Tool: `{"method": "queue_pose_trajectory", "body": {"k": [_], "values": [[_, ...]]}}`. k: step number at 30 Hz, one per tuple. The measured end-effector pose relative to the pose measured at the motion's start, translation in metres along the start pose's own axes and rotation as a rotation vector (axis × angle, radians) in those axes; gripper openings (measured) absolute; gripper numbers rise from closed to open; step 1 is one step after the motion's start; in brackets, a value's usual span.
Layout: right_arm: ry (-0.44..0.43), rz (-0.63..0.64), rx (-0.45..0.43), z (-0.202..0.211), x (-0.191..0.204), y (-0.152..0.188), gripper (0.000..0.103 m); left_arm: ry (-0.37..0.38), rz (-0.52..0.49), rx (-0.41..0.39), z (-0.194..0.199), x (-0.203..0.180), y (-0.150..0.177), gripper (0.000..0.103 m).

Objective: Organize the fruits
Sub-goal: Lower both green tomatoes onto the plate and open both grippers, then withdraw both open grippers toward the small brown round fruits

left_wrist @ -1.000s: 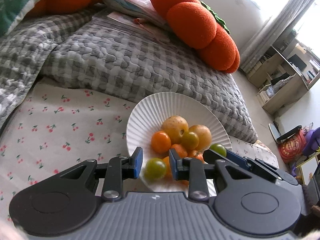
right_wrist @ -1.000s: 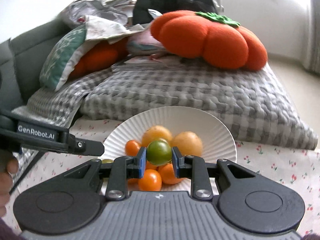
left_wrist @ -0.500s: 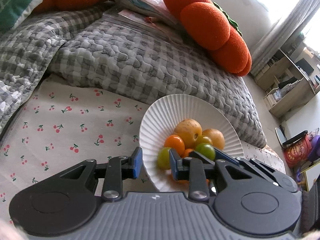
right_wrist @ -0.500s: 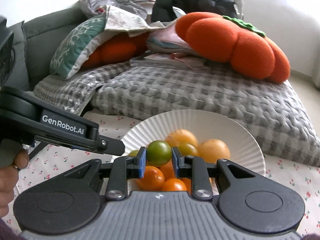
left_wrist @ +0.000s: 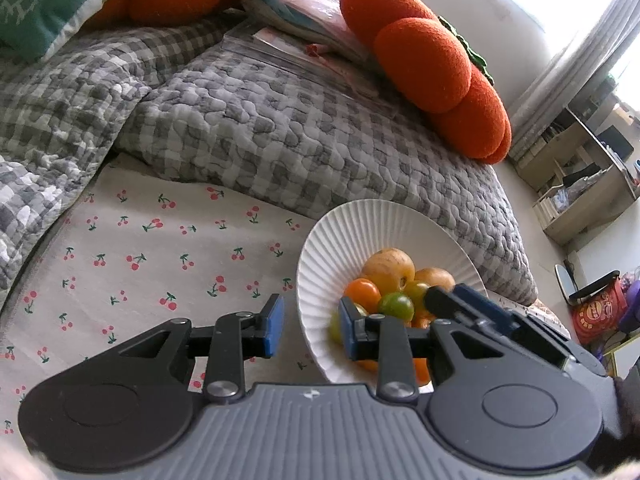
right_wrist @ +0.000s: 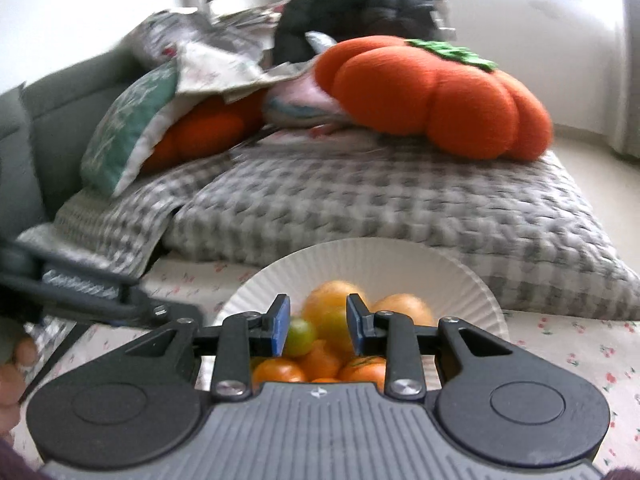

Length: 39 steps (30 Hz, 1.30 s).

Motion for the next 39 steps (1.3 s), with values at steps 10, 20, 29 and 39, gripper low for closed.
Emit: {"method": "queue_pose_trajectory", "body": {"k": [10, 20, 29, 39], "values": [[0.019, -0.007, 0.017, 0.001, 0.0, 0.01, 0.031, -0.016, -0.019, -0.009, 0.01, 0.004, -0.001, 0.021], [-0.022, 0.067, 0.056, 0.005, 0.03, 0.022, 0.031, -0.08, -0.1, -0.031, 0.03, 0.016, 0.011, 0.021], [0.013, 0.061, 0.093, 0.015, 0.039, 0.039, 0.031, -0.161, -0.189, -0.056, 0.052, 0.018, 0.028, 0.022], [-0.013, 0.078, 0.107, 0.037, 0.052, 0.055, 0.036, -0.219, -0.252, -0.087, 0.079, 0.024, 0.049, 0.026]]}}
Point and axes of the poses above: each gripper's, at about its wrist camera, not at the fingertips, and z roughly against the way its jaws point, x to its left, y to its underside, the point moved 9 cm from there along -z, roughly the way its jaws point, and after that the axes turned 6 degrees about -y, right-handed, at the moved point
